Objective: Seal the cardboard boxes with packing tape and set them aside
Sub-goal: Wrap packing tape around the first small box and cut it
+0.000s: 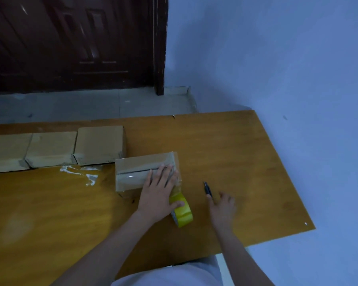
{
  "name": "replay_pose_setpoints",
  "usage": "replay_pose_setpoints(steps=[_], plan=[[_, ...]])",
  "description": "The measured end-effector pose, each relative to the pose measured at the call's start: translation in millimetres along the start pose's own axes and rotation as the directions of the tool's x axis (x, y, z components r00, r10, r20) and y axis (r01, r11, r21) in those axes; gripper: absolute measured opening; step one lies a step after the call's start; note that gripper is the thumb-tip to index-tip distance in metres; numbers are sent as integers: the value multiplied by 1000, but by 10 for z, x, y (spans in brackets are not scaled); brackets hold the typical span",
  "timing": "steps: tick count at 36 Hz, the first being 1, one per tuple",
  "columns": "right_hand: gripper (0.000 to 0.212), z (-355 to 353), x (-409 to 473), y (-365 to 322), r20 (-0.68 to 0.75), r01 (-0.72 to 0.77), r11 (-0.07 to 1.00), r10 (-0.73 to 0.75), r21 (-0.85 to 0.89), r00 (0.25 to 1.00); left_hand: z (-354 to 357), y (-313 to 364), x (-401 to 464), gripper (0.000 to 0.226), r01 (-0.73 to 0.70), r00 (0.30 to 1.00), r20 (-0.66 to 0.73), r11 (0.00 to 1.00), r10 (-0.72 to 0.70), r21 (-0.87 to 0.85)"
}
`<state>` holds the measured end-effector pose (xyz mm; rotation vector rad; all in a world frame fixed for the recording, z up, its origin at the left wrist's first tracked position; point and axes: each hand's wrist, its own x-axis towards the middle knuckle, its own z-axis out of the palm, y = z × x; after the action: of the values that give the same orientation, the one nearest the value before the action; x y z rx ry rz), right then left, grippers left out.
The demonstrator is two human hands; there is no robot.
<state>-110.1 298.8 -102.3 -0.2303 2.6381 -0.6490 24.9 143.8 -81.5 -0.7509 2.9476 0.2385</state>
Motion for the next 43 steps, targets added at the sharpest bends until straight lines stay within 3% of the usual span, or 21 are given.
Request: replay_pose_setpoints(steps=[3,6,8,11,14,17,20,23,26,28,31,34,37,40,43], plan=[[56,-45,163,101,98,-3,985,21,-175,995,0,8,-9,98,1,1000,11,1000,0,-27],[37,-9,221,179,160,159,925,-108,-346,981,1,-4,-7,103,-10,1000,23,999,10,-33],[26,-4,228,172,177,241,886,-183,-396,967,0,-15,-11,109,1,999,37,999,0,-39],[17,-25,232,140,216,253,873,-175,-418,961,-50,-21,-3,117,8,999,51,999,-6,-40],[13,-86,241,181,195,148,943,-92,-299,976,-71,-34,7,120,-28,996,90,1000,28,-2],[27,-194,199,219,172,75,997,-76,17,982,-64,-33,15,119,-22,998,61,1000,23,-19],[27,-344,98,145,102,226,947,-254,228,962,-61,-42,21,119,-21,997,71,999,22,-25],[39,-470,-48,45,93,549,811,-574,203,814,-72,-37,11,116,-27,997,67,999,29,-37],[36,-475,-149,-31,148,783,621,-772,-33,618,-83,-26,9,114,-26,997,71,999,30,-45],[34,-438,-166,-103,127,853,495,-847,-164,516,-89,-31,3,114,-27,996,84,999,29,-29],[38,-356,-186,-214,119,877,414,-884,-244,451,-92,-40,-2,119,-13,998,62,999,15,-31],[41,-253,-174,-276,124,824,448,-849,-347,513,-92,-39,-6,117,3,994,106,997,5,-76],[43,-167,-122,-271,130,656,580,-693,-483,709,-125,-24,-13,121,3,992,130,997,6,-74],[45,-82,13,-137,168,491,729,-473,-476,865,-86,-16,-13,119,-24,995,99,999,28,-35],[43,-32,99,6,179,365,827,-319,-427,931,-69,-14,-1,118,-20,998,66,1000,21,-15]])
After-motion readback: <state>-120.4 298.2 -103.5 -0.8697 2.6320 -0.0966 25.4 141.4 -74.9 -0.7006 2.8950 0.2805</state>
